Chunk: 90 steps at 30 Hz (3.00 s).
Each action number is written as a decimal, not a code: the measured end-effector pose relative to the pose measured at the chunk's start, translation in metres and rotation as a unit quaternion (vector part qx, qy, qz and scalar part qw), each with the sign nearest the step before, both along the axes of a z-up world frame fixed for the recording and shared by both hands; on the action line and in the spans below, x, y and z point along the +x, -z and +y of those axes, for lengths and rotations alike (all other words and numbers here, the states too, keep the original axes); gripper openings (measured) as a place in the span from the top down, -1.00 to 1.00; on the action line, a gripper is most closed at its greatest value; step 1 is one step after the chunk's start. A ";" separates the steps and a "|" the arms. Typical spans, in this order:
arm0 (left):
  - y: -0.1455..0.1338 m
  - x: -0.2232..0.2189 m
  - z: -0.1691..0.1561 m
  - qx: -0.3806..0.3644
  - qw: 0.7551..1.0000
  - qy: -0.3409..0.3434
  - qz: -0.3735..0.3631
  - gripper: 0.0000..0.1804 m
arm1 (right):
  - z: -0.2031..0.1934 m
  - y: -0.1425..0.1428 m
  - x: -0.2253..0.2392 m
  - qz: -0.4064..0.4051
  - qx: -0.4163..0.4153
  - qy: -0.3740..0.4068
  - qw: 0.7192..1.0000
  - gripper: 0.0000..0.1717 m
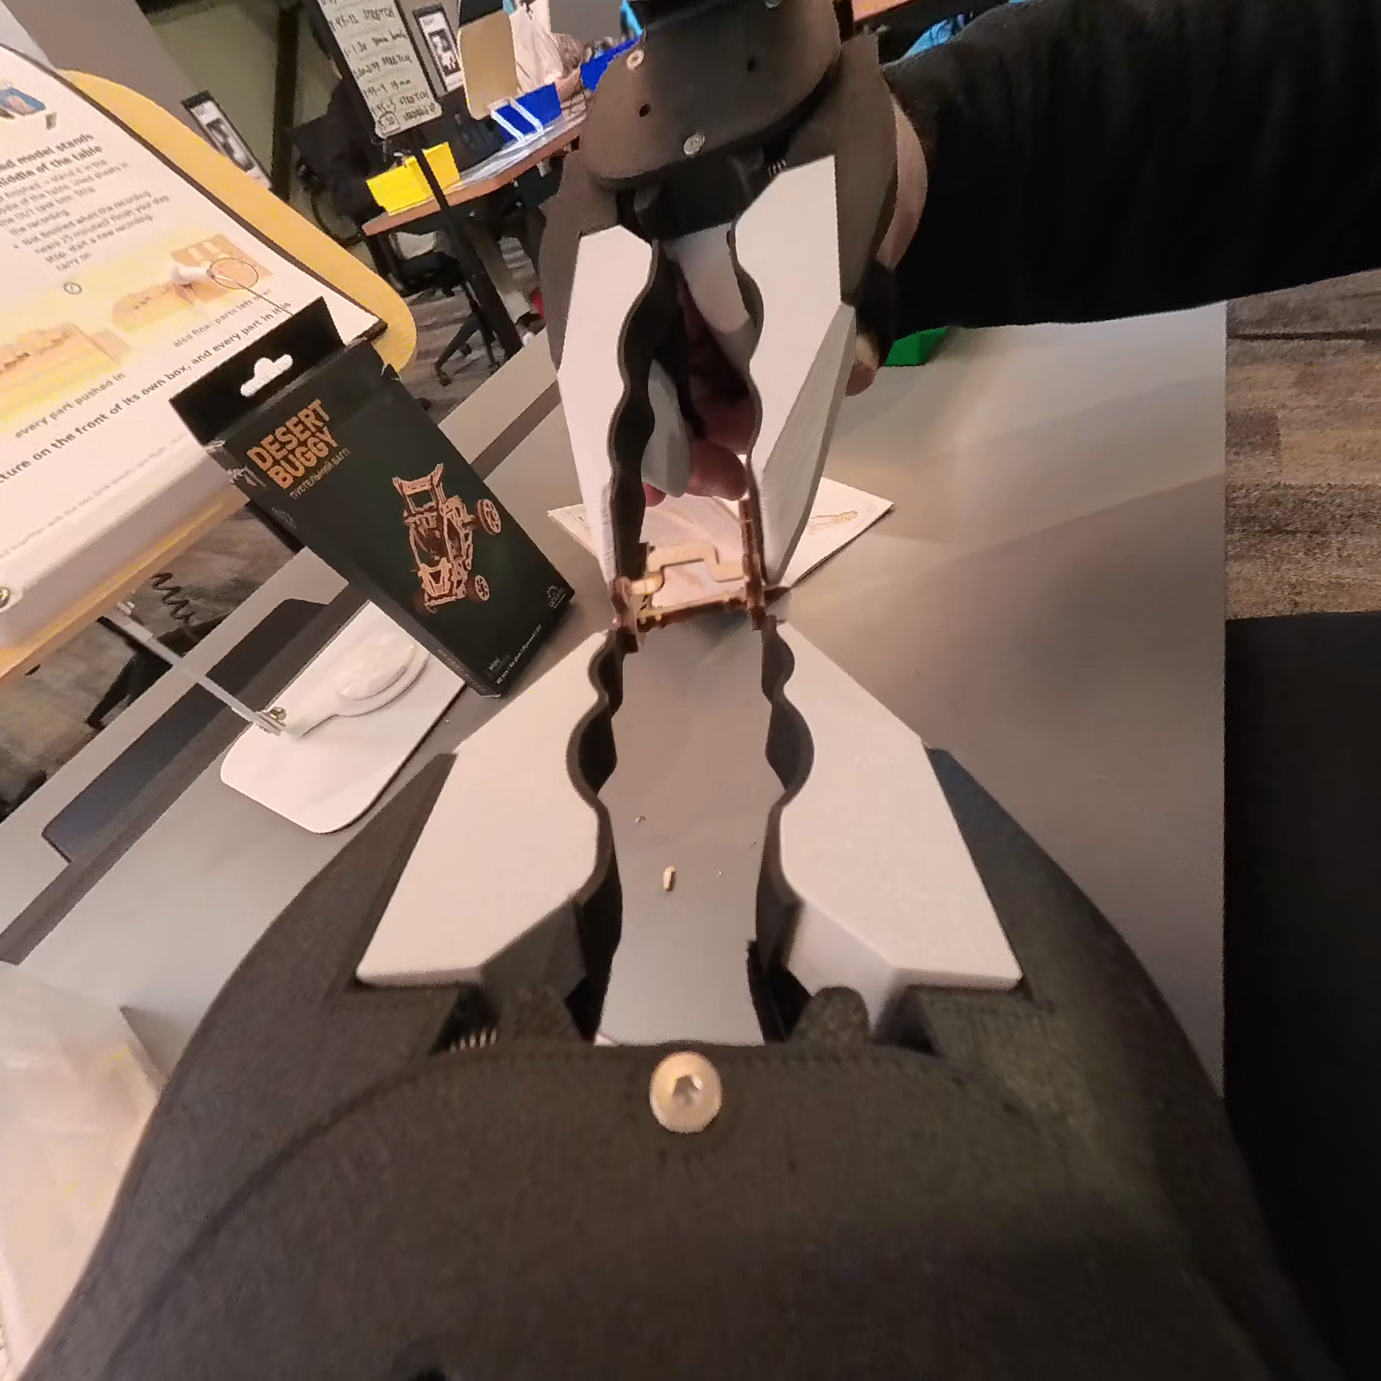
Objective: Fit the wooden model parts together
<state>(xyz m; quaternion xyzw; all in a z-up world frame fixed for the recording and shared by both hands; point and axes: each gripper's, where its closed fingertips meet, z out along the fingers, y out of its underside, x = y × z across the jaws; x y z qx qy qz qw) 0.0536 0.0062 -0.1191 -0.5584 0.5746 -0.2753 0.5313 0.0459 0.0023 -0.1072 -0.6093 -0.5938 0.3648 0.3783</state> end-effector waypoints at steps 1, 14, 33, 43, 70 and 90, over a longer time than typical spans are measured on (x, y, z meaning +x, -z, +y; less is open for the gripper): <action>0.001 0.000 0.000 0.002 1.000 -0.002 0.004 0.61 | 0.000 0.000 0.000 0.000 -0.001 0.000 1.000 0.61; 0.002 0.003 0.003 0.027 1.000 -0.006 0.010 0.63 | 0.002 0.000 -0.004 -0.001 0.003 0.002 1.000 0.58; -0.007 0.007 -0.004 0.072 0.997 0.002 0.012 0.62 | -0.005 -0.006 0.006 0.001 0.067 -0.018 0.998 0.63; -0.010 0.006 -0.005 0.078 0.997 0.009 0.001 0.64 | -0.007 -0.009 0.005 0.005 0.073 -0.019 0.997 0.62; -0.012 0.007 -0.006 0.086 0.996 0.005 0.007 0.60 | -0.008 -0.010 0.004 -0.008 0.090 -0.011 0.996 0.63; -0.013 0.007 -0.005 0.014 0.998 0.023 -0.053 0.61 | -0.013 -0.026 -0.004 0.016 0.099 0.002 0.995 0.81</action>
